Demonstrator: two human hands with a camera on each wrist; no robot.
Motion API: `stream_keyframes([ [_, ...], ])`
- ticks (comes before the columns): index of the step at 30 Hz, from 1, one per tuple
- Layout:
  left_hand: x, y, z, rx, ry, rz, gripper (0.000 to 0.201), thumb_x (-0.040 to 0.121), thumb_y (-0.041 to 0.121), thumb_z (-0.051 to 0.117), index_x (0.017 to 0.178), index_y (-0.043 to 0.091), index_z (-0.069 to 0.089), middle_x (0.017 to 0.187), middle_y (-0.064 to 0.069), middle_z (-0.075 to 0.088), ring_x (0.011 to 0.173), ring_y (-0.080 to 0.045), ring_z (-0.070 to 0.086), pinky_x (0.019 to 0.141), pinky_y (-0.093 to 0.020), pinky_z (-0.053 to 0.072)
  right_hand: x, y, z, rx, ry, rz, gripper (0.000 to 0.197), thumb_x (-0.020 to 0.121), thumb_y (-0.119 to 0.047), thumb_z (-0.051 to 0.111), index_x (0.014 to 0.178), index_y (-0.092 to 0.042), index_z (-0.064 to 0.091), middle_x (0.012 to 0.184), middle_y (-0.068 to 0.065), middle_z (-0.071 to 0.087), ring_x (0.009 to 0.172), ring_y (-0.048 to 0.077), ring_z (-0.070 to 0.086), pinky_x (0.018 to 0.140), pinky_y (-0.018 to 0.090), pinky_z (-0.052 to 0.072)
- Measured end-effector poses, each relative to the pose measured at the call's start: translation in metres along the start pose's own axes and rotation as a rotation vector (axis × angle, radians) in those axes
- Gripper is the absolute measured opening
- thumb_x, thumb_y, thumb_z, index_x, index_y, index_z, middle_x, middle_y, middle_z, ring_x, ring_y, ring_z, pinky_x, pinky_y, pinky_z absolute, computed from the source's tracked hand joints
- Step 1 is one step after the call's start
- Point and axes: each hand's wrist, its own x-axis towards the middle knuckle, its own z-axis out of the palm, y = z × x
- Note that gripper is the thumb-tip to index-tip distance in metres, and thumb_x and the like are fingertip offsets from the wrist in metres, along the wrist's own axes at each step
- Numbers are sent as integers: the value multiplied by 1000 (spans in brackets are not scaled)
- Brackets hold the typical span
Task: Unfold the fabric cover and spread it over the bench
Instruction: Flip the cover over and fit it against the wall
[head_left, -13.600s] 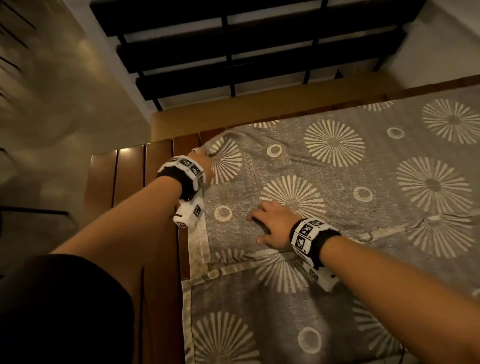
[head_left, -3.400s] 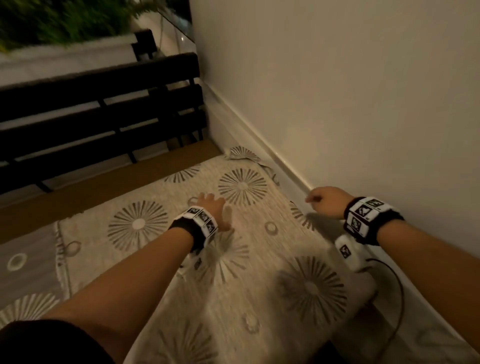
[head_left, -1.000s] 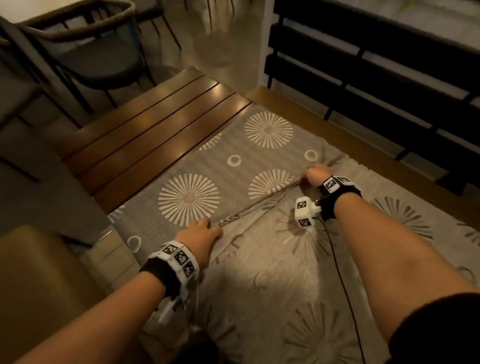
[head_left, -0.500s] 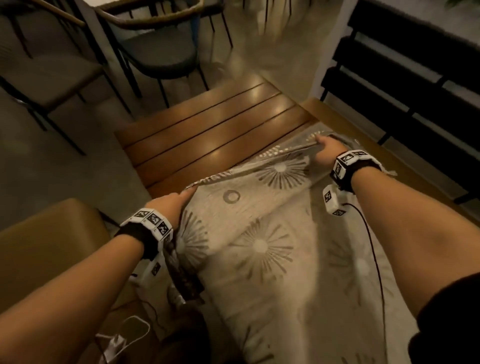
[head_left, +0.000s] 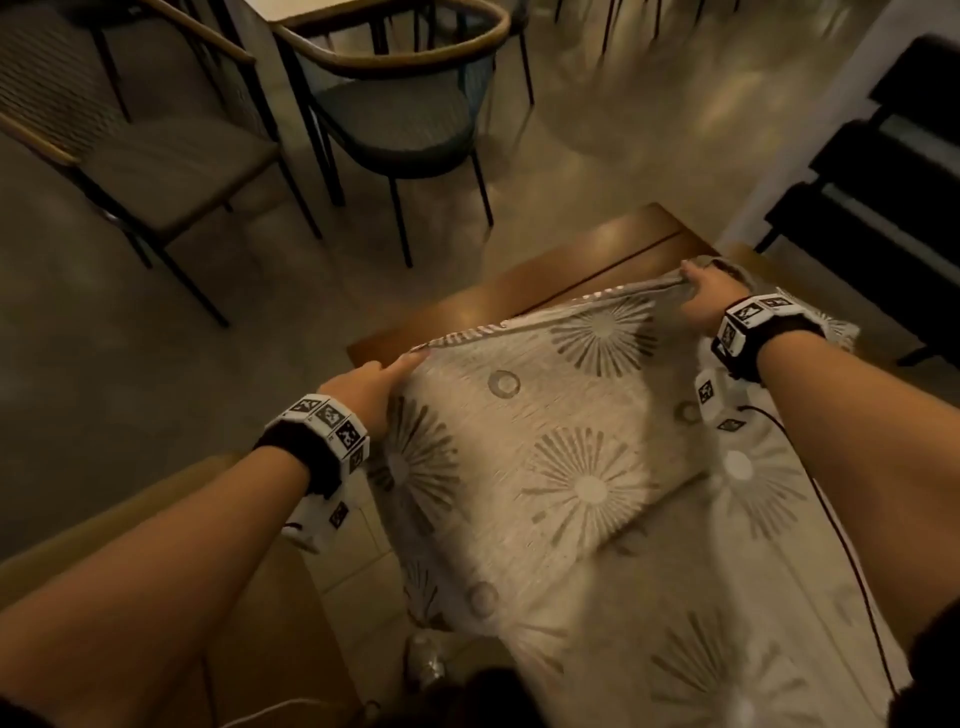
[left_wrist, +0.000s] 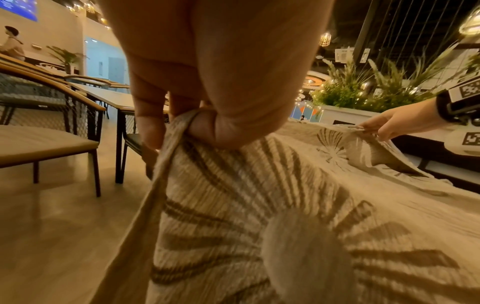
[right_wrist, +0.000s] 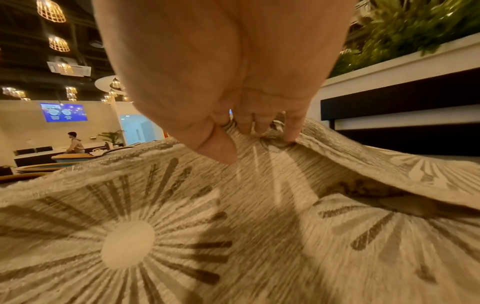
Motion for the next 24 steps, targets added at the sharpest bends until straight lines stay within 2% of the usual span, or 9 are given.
stream_keyframes([
  [3,20,-19,-7,-87,16,-16,92,81,32,63,140,59,-3,108,-3,54,96,-30,60,85,-45,52,38,-25,10,-21,-13,-49,55,90,-19,52,141,-11,34,145,28,34,132,44,37,110,48,33],
  [5,38,-32,-12,-204,26,-64,90,81,23,64,141,53,4,112,-2,57,94,-28,60,85,-42,51,66,-39,16,-38,4,-61,54,89,-20,53,139,-8,36,144,28,37,132,43,38,111,47,31],
  [9,71,-60,-16,-414,112,-276,65,83,6,52,135,35,26,95,-5,63,79,-23,61,70,-37,52,116,-65,17,-28,-1,-24,70,89,-16,50,151,-11,19,156,20,21,144,36,21,119,41,18],
  [11,88,-75,-19,-461,140,-320,51,83,8,49,127,31,39,93,-3,62,78,-22,61,67,-35,52,137,-73,19,1,-23,4,73,90,-13,47,153,-14,10,158,18,16,146,34,17,119,41,17],
  [14,114,-91,-23,-493,222,-333,32,86,11,48,113,28,53,102,-4,64,87,-25,62,78,-39,55,160,-84,23,48,-70,57,79,91,-16,46,153,-19,-1,159,16,15,143,35,24,115,44,28],
  [17,133,-106,-18,-398,109,-323,21,91,17,50,109,22,58,101,-3,64,89,-24,61,76,-33,51,173,-93,32,91,-81,77,86,93,-29,53,152,-17,-9,158,18,18,142,36,26,115,43,27],
  [19,139,-115,-11,-318,12,-311,14,94,28,51,100,21,61,95,-1,65,82,-20,60,69,-29,46,176,-98,37,158,-79,84,88,93,-32,56,152,-14,-7,158,17,17,144,33,23,116,41,22],
  [21,142,-126,-4,-314,-23,-321,18,95,36,51,90,23,61,88,-1,66,76,-18,60,66,-29,45,180,-105,40,205,-54,82,91,93,-32,58,152,-14,-8,157,18,20,142,34,27,114,41,24],
  [24,144,-137,0,-468,194,-285,16,96,35,53,85,24,55,75,3,60,69,-17,56,61,-28,40,185,-115,39,194,-15,103,93,92,-27,57,150,-21,-16,146,27,38,124,41,49,102,48,39],
])
